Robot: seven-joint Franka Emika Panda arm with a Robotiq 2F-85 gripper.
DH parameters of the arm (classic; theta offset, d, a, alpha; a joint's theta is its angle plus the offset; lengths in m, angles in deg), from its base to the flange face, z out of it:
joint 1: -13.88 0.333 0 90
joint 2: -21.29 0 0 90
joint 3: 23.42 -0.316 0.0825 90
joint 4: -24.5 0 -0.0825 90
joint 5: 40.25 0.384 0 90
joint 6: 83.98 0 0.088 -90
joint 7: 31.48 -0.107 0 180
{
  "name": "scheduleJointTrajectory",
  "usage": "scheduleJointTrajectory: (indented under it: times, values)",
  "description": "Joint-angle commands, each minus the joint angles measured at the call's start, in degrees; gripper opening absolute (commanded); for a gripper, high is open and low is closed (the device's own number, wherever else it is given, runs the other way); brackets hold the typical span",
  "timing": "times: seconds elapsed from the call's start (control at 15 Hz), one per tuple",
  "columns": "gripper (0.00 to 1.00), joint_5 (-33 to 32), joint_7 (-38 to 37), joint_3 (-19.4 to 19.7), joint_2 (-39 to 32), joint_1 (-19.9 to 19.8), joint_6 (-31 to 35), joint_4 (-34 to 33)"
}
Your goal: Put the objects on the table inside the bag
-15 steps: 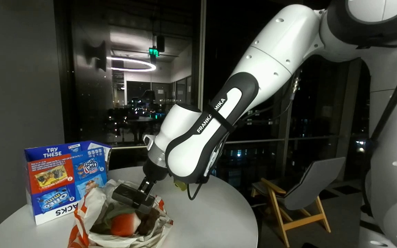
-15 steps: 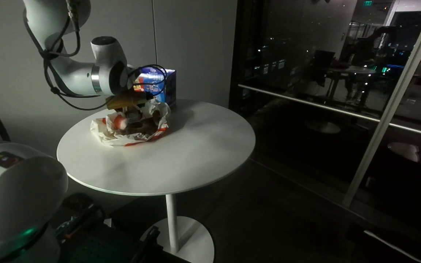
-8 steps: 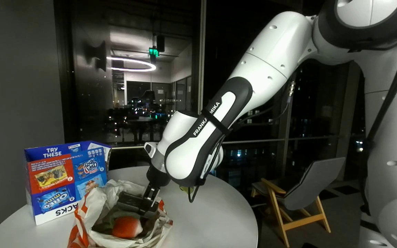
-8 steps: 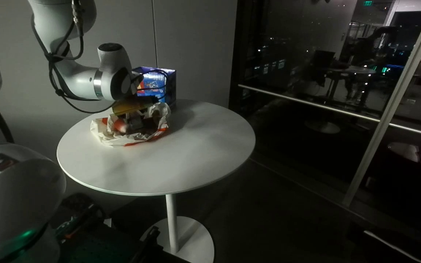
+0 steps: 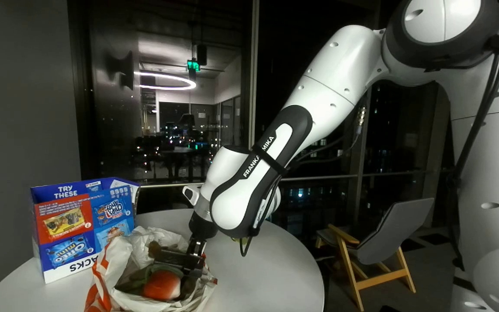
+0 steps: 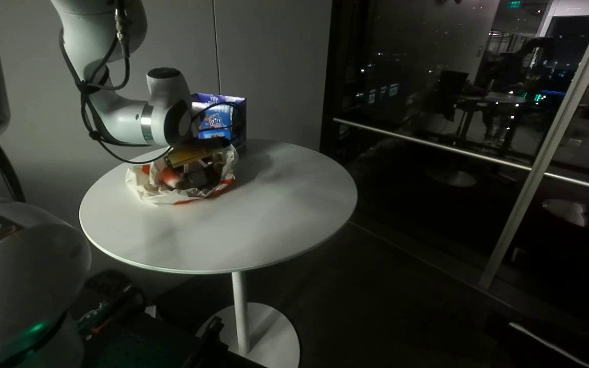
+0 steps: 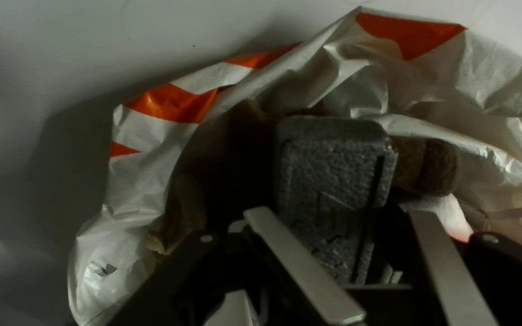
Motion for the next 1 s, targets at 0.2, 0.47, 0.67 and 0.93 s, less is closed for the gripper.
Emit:
scheduleJointTrajectory:
  times: [0.2,0.47,0.67,0.93]
  values:
    - [0.88,2.17,4.4,-3.17,-0.39,-1.8,-0.93,-0.68]
    - [1.0,4.66,6.59,-5.25,-0.07,-3.3,-1.67,-0.52]
    - [1.0,5.75,7.5,-6.12,0.23,-4.25,-1.36,-0.37]
    - [1.0,8.88,9.81,-8.91,1.18,-6.62,-0.32,0.35]
